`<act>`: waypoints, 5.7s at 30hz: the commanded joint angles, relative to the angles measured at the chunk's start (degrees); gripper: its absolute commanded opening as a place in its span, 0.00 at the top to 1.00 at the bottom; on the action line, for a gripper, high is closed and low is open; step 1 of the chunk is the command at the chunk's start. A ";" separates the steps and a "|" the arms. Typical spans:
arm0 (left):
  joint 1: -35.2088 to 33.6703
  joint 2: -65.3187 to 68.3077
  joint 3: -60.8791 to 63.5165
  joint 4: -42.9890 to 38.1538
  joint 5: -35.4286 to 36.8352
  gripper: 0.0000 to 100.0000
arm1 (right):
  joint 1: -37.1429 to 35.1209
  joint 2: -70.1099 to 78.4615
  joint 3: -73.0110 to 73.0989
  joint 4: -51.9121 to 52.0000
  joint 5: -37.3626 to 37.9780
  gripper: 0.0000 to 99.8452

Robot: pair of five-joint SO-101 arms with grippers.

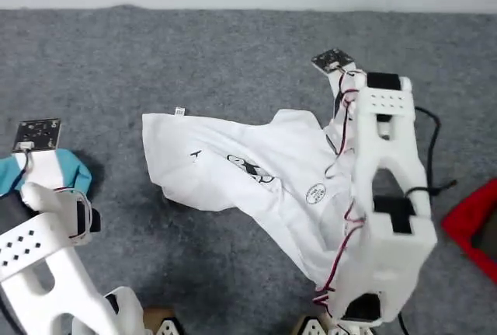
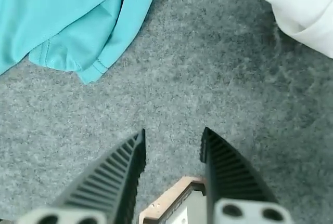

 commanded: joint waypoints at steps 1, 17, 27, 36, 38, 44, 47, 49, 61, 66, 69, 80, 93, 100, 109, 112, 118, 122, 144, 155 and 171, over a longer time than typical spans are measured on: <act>0.00 -0.70 -0.13 1.23 -0.53 0.83 | -0.04 3.38 -6.07 0.75 -0.26 0.71; 0.00 -0.70 -0.13 1.23 -0.53 0.83 | -0.40 6.99 -7.21 3.30 2.64 0.99; 0.00 -0.70 -0.13 1.23 -0.53 0.83 | 6.73 8.04 -19.52 -9.10 3.96 0.99; 0.00 -0.70 -0.13 1.23 -0.53 0.83 | 1.45 18.42 -32.62 13.14 6.59 0.89; 0.00 -0.70 -0.13 1.23 -0.53 0.83 | -0.22 19.38 -35.25 18.24 6.59 0.81; 0.00 -0.70 -0.13 1.23 -0.53 0.83 | -3.91 19.74 -36.22 23.16 6.86 0.64; 0.00 -0.70 -0.13 1.23 -0.53 0.83 | -4.35 21.76 -35.16 21.85 6.95 0.64; 0.00 -0.70 -0.13 1.23 -0.53 0.83 | -4.35 24.40 -35.08 20.35 6.95 0.64; -0.18 -0.70 -0.13 1.23 -0.53 0.83 | -2.68 31.08 -43.87 17.98 6.77 0.96; -0.18 -0.70 -0.13 1.23 -0.53 0.83 | 1.36 32.66 -57.23 14.29 6.95 0.99; -0.18 -0.70 -0.13 1.23 -0.53 0.83 | 3.91 34.68 -61.63 10.95 7.03 0.99; -0.09 -0.70 -0.13 1.23 -0.53 0.83 | 9.01 37.67 -65.93 -4.00 6.86 0.98; 8.88 -0.62 -0.48 0.97 1.49 0.83 | 2.24 35.56 -73.67 23.60 2.02 0.76; 29.27 -0.62 -0.48 -10.11 21.01 0.78 | 2.86 28.70 -63.65 23.52 -8.88 0.76; 42.64 12.75 -4.70 -20.84 24.79 0.76 | 2.95 0.40 -20.22 23.43 -8.79 0.76; 42.73 25.49 -12.88 -20.84 28.57 0.76 | 5.05 -9.19 -7.12 23.34 -8.70 0.76; 44.13 51.34 -36.62 -11.87 30.15 0.76 | 9.19 -23.96 9.58 22.99 -4.13 0.76; 47.21 66.37 -51.12 -1.93 29.80 0.76 | 9.80 -30.81 16.79 22.99 1.76 0.76; 49.14 85.89 -65.36 1.41 29.80 0.97 | 9.80 -36.44 20.75 22.99 3.78 0.76; 48.53 79.03 -64.13 1.58 29.80 0.99 | 9.80 -36.97 29.36 23.16 4.13 0.76; 33.05 32.26 -18.77 1.58 -0.53 0.99 | 9.80 -36.97 32.88 23.16 4.22 0.76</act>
